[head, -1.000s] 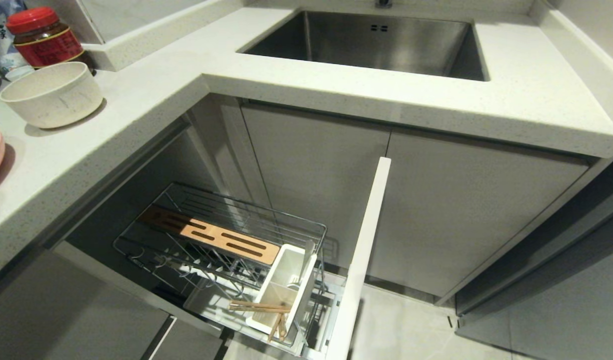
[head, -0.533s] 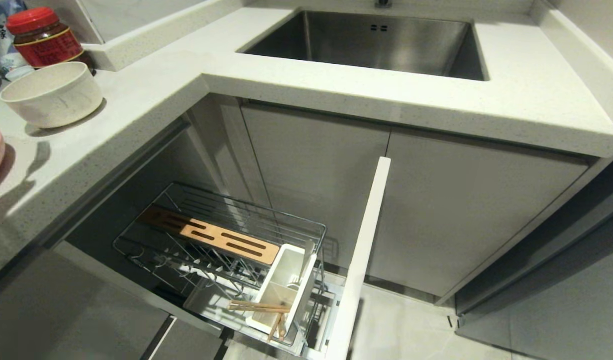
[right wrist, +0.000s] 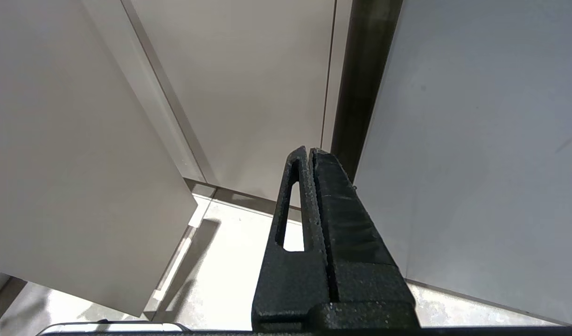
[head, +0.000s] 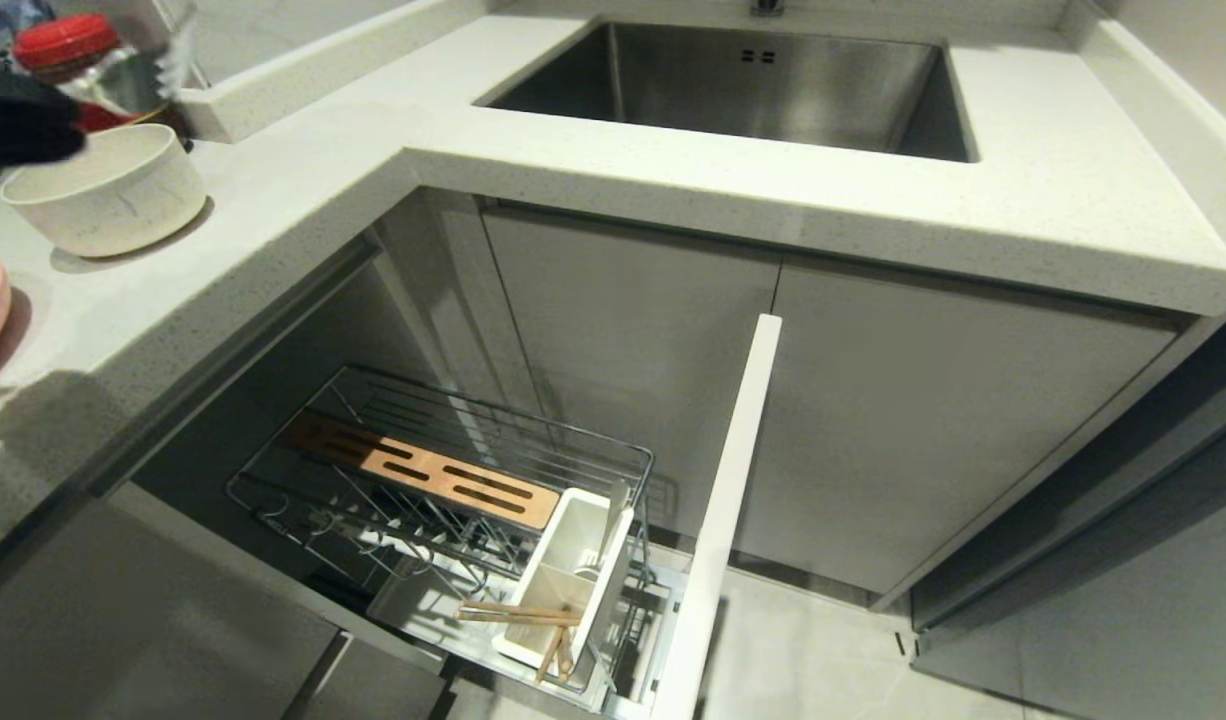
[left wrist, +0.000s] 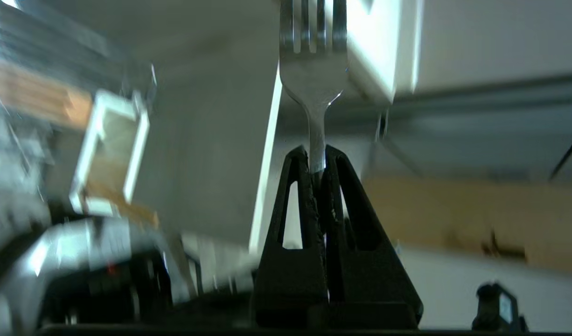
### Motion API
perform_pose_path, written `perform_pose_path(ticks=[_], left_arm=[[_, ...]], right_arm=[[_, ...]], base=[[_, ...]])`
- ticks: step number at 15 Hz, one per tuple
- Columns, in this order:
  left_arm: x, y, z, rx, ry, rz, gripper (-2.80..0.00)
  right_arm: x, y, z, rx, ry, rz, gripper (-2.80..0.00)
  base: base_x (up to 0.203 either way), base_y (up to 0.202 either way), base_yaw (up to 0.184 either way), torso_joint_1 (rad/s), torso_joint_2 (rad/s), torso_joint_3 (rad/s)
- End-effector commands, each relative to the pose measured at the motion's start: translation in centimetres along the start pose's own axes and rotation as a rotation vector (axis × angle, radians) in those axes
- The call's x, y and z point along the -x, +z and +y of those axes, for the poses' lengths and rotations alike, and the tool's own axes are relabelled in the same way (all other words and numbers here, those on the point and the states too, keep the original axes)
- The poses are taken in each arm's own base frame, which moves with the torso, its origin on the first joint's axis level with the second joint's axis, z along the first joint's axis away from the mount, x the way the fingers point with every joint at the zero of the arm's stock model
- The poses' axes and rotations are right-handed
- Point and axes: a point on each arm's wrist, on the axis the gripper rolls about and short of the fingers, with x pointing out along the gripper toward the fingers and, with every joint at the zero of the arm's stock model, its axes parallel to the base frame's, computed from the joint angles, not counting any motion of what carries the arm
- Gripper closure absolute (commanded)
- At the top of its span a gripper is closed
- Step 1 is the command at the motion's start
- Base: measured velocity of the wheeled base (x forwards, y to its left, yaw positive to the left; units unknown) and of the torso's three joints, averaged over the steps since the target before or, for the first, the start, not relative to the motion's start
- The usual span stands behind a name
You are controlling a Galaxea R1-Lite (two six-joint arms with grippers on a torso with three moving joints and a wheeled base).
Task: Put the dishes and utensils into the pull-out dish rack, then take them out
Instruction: Pick up the fork and place it in the cupboard
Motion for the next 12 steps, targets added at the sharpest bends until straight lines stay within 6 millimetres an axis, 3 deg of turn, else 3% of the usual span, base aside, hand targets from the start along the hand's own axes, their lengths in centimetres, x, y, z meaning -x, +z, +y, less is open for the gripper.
perform_pose_path(ticks=[1,5,12], left_arm=[[-5.1,0.3,1.4,0.072,0.068,0.206,0.0],[-11.1,-2.1,2.2,0.065,0.292,0.442,0.0],[-18.7,-4.9,5.6,0.043,0.569,0.665,0.0]], right_arm=[[-0.2,-0.7,0.0,0.0,0.0,0.026,0.0],[-0.2,-0.7,0.0,0.0,0.0,0.026,0.0],[-0.2,-0.7,0.0,0.0,0.0,0.026,0.0]], base=[[0.0,0.0,0.0,0.0,0.0,0.0],[0.0,0.0,0.0,0.0,0.0,0.0],[0.0,0.0,0.0,0.0,0.0,0.0]])
